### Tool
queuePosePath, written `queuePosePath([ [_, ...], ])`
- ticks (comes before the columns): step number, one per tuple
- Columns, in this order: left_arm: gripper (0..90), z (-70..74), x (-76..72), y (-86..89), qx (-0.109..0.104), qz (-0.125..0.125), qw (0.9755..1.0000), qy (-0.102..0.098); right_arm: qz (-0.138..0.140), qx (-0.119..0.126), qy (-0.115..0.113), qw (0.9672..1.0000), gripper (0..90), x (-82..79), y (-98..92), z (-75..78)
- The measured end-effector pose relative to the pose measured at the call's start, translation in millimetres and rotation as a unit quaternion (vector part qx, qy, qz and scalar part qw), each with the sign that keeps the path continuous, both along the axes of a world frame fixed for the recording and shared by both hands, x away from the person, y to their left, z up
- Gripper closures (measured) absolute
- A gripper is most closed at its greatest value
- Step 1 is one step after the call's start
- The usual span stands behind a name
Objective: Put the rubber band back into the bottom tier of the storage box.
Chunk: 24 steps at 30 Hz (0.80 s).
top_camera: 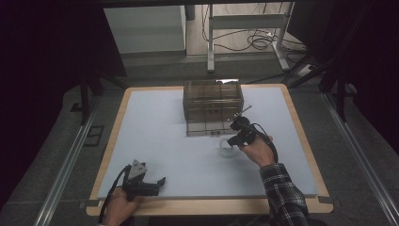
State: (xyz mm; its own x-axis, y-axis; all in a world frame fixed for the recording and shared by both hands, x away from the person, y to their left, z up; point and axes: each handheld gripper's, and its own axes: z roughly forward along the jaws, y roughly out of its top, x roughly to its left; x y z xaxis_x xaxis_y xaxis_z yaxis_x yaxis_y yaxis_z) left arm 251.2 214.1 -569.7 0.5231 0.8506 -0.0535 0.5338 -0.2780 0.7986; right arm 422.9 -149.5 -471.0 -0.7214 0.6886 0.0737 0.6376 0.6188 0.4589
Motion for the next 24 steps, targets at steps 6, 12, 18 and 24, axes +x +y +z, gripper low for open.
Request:
queuePosePath([
  [6, 0.0, 0.0, 0.0, 0.0, 0.000, 0.000, 1.0000, 0.000, -0.002, 0.022, -0.023, 0.9995, 80.8, 2.0, 5.6, 1.1],
  [12, 0.0, 0.0, 0.0, 0.0, 0.000, 0.000, 1.0000, 0.000, -0.007, 0.040, -0.041, 0.9983, 80.8, 5.2, 12.4, 2.9],
  [18, 0.0, 0.0, 0.0, 0.0, 0.000, 0.000, 1.0000, 0.000, -0.011, 0.058, -0.059, 0.9965, 80.7, 9.2, 19.2, 3.2],
  [24, 0.0, 0.0, 0.0, 0.0, 0.000, 0.000, 1.0000, 0.000, -0.019, 0.078, -0.077, 0.9938, 80.8, 15.0, 27.2, 3.5],
])
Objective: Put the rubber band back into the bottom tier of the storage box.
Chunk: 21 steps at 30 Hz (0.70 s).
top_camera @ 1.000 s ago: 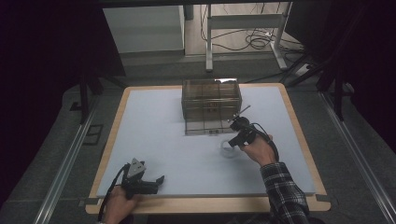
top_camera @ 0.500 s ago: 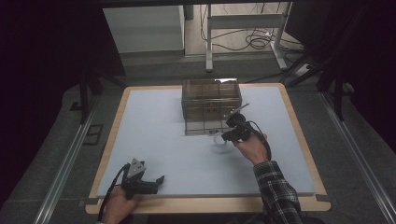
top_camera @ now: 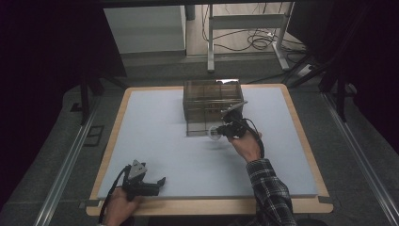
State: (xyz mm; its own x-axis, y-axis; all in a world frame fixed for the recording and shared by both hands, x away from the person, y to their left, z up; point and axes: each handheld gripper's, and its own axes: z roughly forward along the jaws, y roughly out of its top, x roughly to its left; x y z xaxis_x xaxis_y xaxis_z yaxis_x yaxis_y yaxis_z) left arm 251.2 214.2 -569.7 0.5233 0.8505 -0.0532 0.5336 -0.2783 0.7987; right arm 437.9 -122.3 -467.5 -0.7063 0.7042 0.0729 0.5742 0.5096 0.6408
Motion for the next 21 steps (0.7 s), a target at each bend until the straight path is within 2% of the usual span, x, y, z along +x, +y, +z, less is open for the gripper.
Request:
queuePosePath([
  [6, 0.0, 0.2, 0.0, 0.4, 0.003, -0.001, 1.0000, 0.001, -0.004, 0.014, -0.015, 0.9998, 80.7, 6.0, 11.2, -1.6],
  [21, 0.0, 0.0, 0.0, 0.2, 0.001, 0.000, 1.0000, 0.000, -0.015, 0.028, -0.048, 0.9984, 80.7, 25.5, 45.7, -15.9],
])
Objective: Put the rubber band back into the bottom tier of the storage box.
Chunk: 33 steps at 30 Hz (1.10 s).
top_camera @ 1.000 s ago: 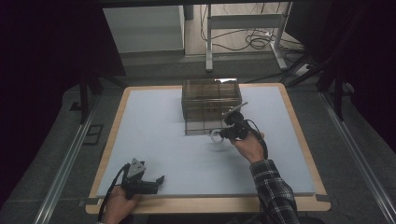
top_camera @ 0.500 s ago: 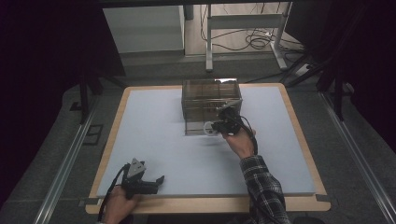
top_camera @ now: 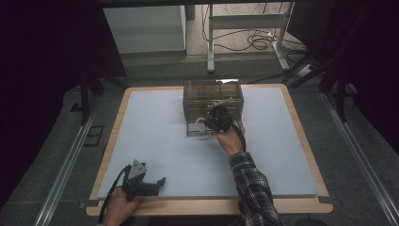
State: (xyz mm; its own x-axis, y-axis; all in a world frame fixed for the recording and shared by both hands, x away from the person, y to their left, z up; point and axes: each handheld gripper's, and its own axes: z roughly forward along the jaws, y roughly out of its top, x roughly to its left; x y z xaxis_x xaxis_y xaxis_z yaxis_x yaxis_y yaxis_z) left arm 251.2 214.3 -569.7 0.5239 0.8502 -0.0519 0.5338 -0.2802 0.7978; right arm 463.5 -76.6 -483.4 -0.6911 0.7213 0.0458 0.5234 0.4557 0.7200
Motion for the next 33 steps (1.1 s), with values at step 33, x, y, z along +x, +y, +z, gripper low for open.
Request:
queuePosePath([
  [33, 0.0, -0.1, 0.0, -0.2, -0.001, 0.000, 1.0000, 0.000, -0.004, -0.028, 0.010, 0.9996, 70.6, 16.1, 32.3, -37.0],
])
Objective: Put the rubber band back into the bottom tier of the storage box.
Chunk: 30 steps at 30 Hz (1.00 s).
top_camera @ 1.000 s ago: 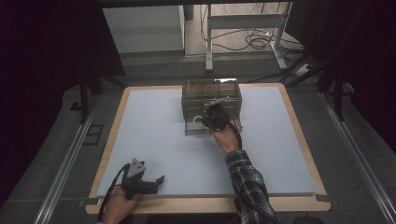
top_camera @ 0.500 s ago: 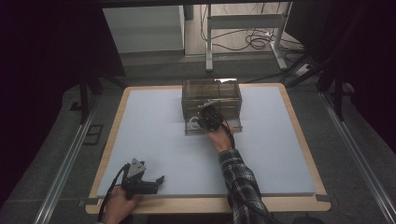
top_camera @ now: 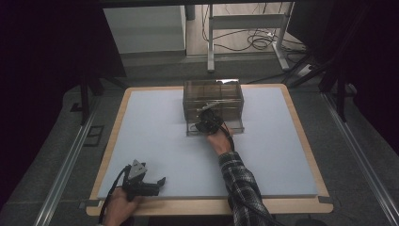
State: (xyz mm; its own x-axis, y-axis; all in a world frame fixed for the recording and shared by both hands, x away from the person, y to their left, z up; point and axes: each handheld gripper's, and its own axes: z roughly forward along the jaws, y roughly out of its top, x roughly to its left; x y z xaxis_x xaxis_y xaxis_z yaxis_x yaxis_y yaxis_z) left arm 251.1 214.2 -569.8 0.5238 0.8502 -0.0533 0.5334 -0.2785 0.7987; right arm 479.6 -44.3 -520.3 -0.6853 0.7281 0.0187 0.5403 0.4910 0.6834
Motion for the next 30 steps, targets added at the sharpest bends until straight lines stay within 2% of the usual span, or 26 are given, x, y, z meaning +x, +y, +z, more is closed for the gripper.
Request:
queuePosePath([
  [4, 0.0, 0.0, 0.0, 0.0, 0.000, 0.000, 1.0000, 0.000, 0.002, -0.005, -0.002, 1.0000, 67.4, -1.4, -0.7, 2.8],
  [18, 0.0, -0.1, 0.0, 0.0, 0.000, 0.000, 1.0000, 0.000, 0.012, 0.005, -0.015, 0.9998, 51.4, -10.7, -5.2, 13.1],
  [30, 0.0, -0.1, 0.0, 0.0, 0.000, 0.000, 1.0000, 0.000, 0.027, 0.003, -0.025, 0.9993, 40.8, -17.6, -6.4, 18.5],
])
